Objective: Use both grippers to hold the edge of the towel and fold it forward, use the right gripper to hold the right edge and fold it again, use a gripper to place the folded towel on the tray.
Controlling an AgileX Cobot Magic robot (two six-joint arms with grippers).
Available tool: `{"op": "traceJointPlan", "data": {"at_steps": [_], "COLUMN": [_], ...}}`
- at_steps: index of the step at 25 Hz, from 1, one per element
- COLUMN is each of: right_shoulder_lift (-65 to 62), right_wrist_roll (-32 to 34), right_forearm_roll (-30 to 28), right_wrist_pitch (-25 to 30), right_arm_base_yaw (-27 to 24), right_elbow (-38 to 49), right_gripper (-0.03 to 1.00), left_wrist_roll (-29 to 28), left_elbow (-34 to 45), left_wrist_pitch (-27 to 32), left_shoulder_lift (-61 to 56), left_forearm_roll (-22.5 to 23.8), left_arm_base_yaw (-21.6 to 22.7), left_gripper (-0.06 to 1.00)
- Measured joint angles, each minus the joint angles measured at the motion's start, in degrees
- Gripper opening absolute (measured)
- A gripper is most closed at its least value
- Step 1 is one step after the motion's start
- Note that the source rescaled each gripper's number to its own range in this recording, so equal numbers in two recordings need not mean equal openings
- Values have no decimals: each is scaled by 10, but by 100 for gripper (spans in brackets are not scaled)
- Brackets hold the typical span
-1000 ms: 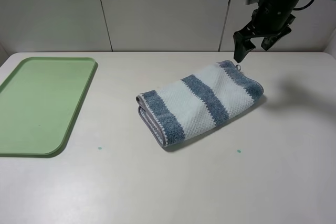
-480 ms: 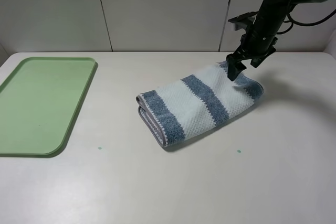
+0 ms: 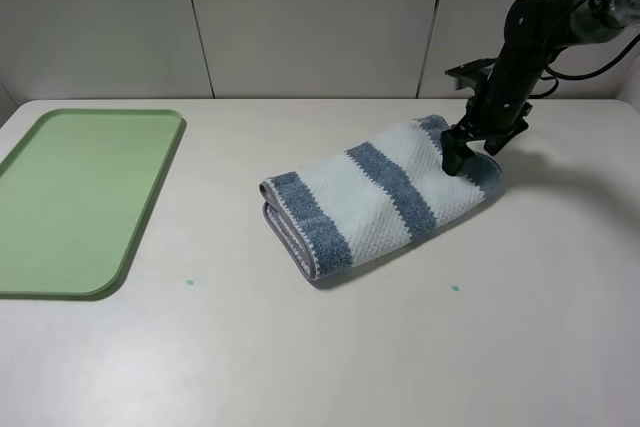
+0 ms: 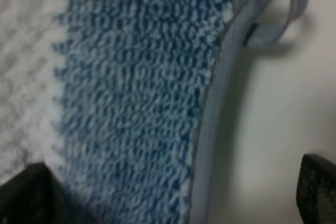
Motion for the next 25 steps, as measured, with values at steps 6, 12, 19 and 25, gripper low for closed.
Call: {"op": "traceJointPlan", "data": {"at_steps": [6,12,19,25], "right_shoulder_lift": [16,21,22,23], "right_wrist_roll": [-12,-12,-15,-15], "right_forearm_roll": [14,14,43,52], "right_wrist_pitch": [0,3,21,28], "right_arm_base_yaw": [-1,-1,4,4], "right_elbow": [-4,-8,-8,-8], "right_gripper": [100,100,27,8], "left_wrist_roll": [0,0,0,0], "left_elbow": [0,0,0,0], "left_wrist_pitch": [0,0,0,0], "left_shoulder_lift": [0,0,0,0], "left_forearm_roll": [0,0,0,0], "left_arm_base_yaw": [0,0,0,0], "left_gripper": [95,95,95,95]}}
